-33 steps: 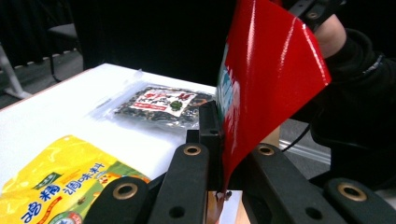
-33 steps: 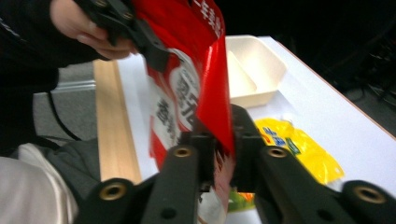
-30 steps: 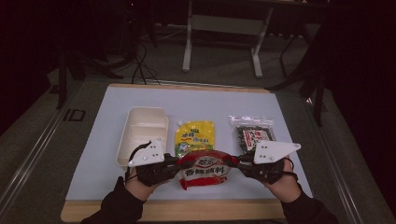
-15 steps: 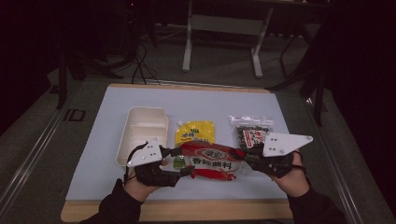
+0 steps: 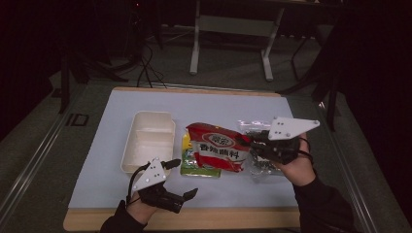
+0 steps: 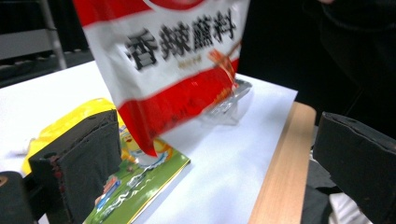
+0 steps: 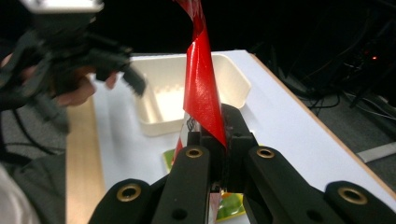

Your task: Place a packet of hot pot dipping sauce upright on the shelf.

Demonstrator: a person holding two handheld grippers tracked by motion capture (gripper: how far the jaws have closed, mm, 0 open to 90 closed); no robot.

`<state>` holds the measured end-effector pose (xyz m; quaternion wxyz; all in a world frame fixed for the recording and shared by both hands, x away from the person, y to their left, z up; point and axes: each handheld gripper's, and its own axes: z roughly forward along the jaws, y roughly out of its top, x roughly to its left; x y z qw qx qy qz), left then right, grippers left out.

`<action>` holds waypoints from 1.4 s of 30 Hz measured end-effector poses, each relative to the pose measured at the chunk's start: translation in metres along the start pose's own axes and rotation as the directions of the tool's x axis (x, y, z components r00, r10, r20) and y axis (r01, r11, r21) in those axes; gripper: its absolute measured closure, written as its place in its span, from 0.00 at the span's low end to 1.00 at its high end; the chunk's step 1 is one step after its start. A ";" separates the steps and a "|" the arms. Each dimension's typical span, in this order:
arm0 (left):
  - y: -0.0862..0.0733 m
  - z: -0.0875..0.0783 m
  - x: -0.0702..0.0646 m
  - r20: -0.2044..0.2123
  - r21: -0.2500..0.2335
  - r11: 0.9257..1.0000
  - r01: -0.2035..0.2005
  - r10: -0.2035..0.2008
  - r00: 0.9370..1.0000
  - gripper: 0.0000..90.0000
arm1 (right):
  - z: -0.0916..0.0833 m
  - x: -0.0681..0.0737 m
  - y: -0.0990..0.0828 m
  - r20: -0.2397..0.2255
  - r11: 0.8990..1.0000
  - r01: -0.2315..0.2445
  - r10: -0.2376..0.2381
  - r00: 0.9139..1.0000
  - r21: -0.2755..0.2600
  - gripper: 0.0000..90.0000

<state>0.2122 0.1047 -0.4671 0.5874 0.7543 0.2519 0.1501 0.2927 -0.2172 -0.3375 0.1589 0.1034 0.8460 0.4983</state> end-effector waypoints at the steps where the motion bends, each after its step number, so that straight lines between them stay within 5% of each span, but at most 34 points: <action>1: -0.004 -0.001 -0.003 -0.007 -0.006 1.000 0.002 -0.002 1.000 0.03 | 0.002 -0.003 0.001 0.002 1.000 -0.009 0.009 1.000 -0.004 1.00; 7: -0.013 0.002 -0.007 -0.019 -0.006 1.000 -0.019 0.019 1.000 0.03 | 0.014 -0.013 0.009 0.005 1.000 -0.013 0.014 1.000 -0.005 1.00; 15: -0.026 0.004 -0.015 -0.087 -0.021 0.998 -0.060 0.058 0.995 0.03 | 0.034 -0.027 0.022 0.008 0.999 -0.033 0.034 0.999 -0.024 1.00; 27: -0.041 -0.002 -0.015 -0.110 -0.028 0.999 -0.019 0.016 0.994 0.03 | 0.071 -0.045 0.044 0.017 0.998 -0.050 0.051 0.999 -0.040 1.00; 42: -0.047 -0.004 -0.015 -0.141 -0.035 0.999 -0.031 0.025 0.990 0.03 | 0.126 -0.060 0.059 0.010 0.995 -0.080 0.081 0.997 -0.067 1.00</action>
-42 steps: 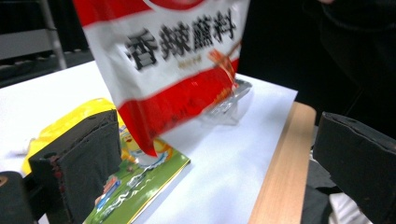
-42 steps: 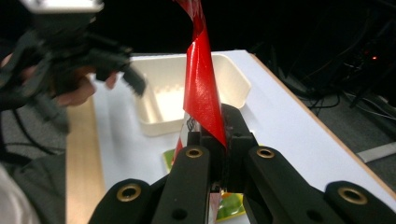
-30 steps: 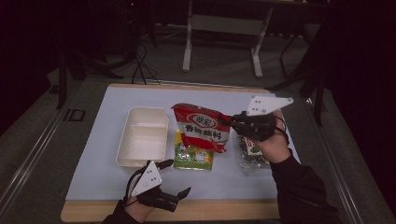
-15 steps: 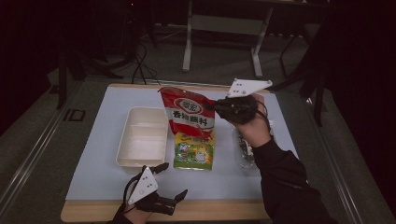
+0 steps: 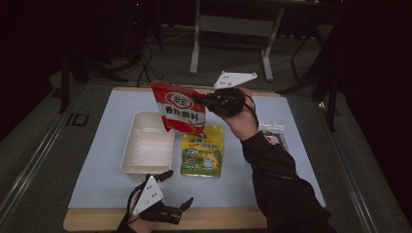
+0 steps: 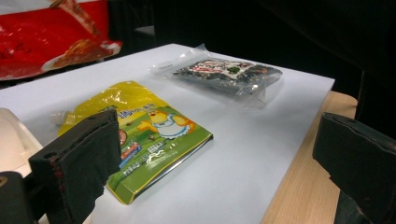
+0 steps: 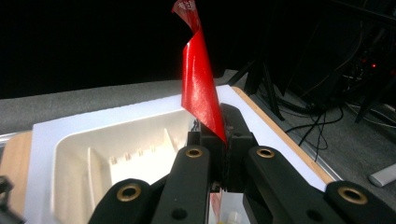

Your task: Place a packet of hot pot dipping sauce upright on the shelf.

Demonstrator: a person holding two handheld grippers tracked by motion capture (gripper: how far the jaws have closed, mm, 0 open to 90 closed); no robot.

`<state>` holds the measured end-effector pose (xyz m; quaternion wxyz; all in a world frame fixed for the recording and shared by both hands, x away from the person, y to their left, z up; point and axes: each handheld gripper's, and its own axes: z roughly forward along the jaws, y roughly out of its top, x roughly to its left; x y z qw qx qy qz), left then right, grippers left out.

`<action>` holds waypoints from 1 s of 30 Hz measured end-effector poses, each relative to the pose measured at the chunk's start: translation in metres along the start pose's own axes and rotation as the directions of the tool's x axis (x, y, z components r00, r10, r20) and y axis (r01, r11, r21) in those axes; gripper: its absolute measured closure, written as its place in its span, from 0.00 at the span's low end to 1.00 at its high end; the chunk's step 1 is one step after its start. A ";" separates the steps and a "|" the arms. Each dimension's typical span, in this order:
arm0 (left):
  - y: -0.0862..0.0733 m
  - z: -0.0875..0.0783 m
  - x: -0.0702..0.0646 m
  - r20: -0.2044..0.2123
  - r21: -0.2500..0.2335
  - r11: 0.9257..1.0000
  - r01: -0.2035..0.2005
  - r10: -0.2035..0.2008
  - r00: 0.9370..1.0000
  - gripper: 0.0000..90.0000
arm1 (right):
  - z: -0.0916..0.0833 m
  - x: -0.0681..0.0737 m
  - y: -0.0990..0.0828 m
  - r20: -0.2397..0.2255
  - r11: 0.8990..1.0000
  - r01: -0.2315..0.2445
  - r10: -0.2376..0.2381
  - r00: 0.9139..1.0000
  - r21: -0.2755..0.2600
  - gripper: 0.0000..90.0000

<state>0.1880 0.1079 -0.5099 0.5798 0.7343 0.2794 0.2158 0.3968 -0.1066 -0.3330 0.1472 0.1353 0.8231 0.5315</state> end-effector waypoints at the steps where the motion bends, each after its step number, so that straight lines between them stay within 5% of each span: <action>1: 0.000 0.000 0.001 -0.002 0.002 1.000 0.000 0.000 1.000 0.03 | 0.008 -0.002 0.001 -0.005 1.000 -0.004 0.004 1.000 -0.001 1.00; 30: -0.004 -0.005 0.004 -0.017 0.005 1.000 0.025 -0.025 1.000 0.03 | 0.103 -0.007 0.003 -0.088 0.999 -0.032 0.030 0.996 -0.020 1.00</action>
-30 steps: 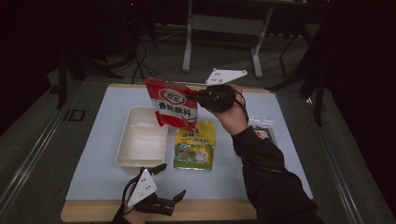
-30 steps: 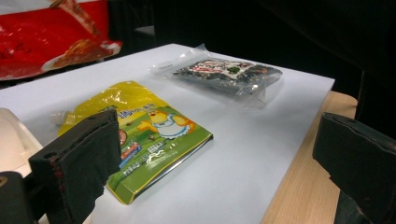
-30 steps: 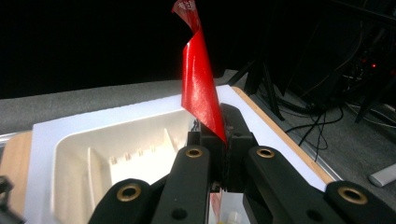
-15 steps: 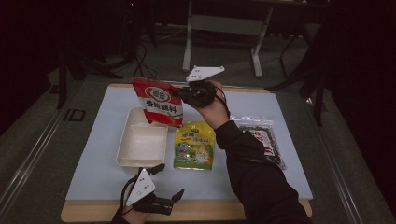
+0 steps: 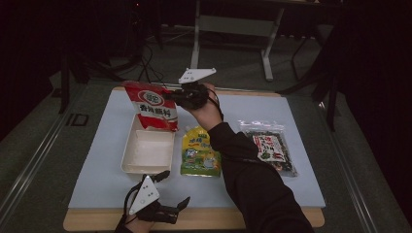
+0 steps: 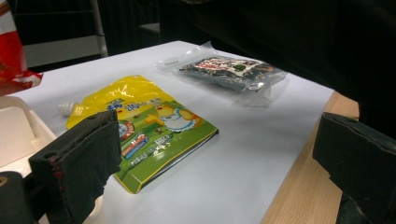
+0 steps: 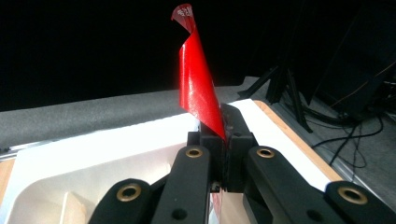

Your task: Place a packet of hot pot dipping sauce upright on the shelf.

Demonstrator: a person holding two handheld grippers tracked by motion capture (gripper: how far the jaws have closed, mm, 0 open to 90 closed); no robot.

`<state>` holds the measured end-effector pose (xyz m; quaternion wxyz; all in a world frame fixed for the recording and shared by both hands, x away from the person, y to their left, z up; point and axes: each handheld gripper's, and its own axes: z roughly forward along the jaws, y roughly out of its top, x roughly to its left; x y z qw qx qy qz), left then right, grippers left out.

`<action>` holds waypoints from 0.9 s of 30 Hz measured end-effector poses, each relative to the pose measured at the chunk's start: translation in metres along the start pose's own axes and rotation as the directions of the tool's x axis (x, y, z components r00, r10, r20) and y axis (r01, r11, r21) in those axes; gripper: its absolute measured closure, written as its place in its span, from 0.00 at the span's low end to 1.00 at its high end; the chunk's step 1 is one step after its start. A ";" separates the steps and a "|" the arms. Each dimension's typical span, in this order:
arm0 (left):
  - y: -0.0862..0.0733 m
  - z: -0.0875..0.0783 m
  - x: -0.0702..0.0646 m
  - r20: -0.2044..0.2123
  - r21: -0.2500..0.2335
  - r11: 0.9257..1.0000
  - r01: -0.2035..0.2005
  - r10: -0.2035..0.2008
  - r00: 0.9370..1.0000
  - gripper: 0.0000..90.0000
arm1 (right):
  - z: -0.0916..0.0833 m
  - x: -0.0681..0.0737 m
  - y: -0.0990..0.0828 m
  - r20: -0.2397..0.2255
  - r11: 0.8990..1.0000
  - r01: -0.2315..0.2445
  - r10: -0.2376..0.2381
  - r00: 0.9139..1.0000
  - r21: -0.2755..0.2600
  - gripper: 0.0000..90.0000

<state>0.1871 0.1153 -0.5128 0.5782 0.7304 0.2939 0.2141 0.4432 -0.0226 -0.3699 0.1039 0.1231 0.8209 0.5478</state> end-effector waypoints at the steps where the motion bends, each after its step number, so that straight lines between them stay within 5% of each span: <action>1: 0.000 0.000 0.000 0.000 0.001 1.000 -0.002 0.002 1.000 0.03 | 0.006 0.000 -0.002 -0.003 1.000 0.001 -0.001 1.000 0.003 1.00; 9: 0.000 -0.001 0.000 -0.001 0.002 1.000 -0.011 0.011 1.000 0.03 | 0.024 -0.004 -0.016 -0.008 1.000 -0.016 0.016 1.000 0.021 1.00; 27: -0.001 0.000 0.000 0.003 0.007 1.000 -0.011 0.011 1.000 0.03 | 0.035 -0.004 -0.029 -0.031 0.995 -0.100 0.100 0.994 0.011 0.99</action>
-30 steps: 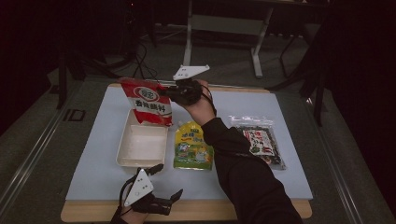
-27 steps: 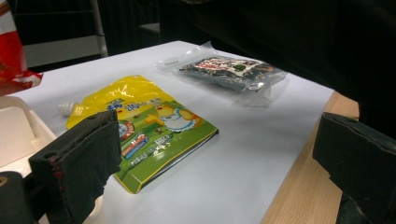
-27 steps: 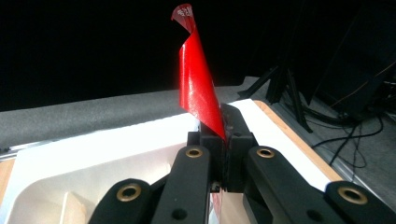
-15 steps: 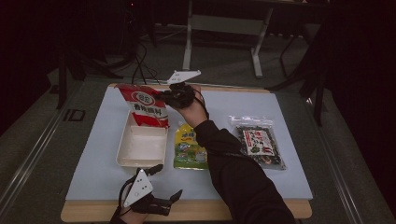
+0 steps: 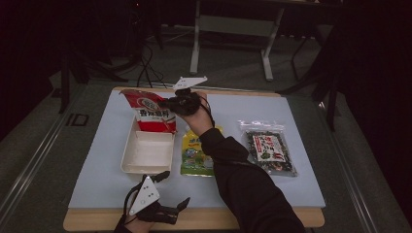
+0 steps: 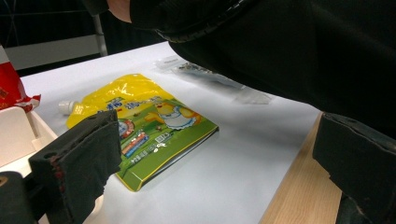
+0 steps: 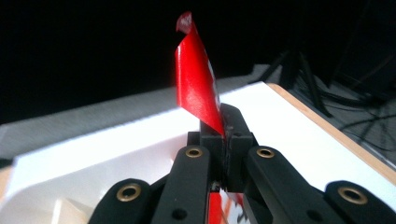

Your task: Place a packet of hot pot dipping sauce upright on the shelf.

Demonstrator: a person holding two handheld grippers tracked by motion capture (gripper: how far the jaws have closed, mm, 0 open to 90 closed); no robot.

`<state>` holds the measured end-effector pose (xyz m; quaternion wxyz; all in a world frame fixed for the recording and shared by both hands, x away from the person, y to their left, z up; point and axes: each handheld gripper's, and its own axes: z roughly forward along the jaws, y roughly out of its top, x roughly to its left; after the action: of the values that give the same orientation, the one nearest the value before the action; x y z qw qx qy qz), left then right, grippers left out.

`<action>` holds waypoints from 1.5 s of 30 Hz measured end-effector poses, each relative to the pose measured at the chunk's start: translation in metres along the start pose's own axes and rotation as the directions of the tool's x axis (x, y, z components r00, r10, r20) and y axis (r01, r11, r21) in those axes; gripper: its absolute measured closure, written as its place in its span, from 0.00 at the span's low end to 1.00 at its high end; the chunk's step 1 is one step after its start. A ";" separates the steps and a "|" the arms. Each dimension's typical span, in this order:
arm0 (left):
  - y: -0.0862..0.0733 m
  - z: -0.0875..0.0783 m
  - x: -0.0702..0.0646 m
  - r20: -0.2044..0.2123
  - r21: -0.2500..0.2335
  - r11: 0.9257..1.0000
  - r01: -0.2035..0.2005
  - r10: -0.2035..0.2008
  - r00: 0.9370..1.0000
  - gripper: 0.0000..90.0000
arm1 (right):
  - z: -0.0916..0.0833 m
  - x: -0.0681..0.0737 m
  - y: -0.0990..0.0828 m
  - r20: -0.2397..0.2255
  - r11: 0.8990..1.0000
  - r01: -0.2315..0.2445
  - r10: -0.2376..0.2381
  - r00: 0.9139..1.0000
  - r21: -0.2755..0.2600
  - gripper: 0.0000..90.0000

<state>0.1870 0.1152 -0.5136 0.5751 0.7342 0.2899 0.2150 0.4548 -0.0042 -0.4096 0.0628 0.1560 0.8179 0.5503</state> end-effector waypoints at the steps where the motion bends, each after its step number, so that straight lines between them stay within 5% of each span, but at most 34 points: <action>1: 0.000 0.000 0.000 0.001 0.000 1.000 0.000 0.000 1.000 0.03 | -0.001 0.001 0.002 -0.002 1.000 -0.004 0.004 1.000 -0.010 0.99; 8: 0.000 0.000 -0.001 0.003 0.003 1.000 -0.005 0.005 1.000 0.03 | -0.003 0.004 0.011 -0.006 0.999 -0.010 0.010 1.000 -0.051 0.99; 20: 0.000 0.000 -0.001 0.003 0.005 1.000 -0.007 0.007 1.000 0.03 | 0.001 -0.003 0.000 -0.003 0.995 -0.074 0.074 0.997 -0.065 0.99; 31: -0.001 0.002 -0.002 0.006 0.016 1.000 -0.015 0.015 1.000 0.03 | -0.002 -0.004 -0.016 0.040 0.998 -0.052 0.050 0.998 0.042 0.92; 45: -0.001 0.005 -0.002 0.003 0.023 1.000 -0.019 0.019 1.000 0.03 | -0.026 -0.003 -0.019 0.091 0.996 -0.034 0.026 0.995 0.084 0.74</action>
<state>0.1879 0.1105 -0.5158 0.5650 0.7436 0.2846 0.2162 0.4472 -0.0351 -0.4174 0.0846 0.1955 0.8345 0.5081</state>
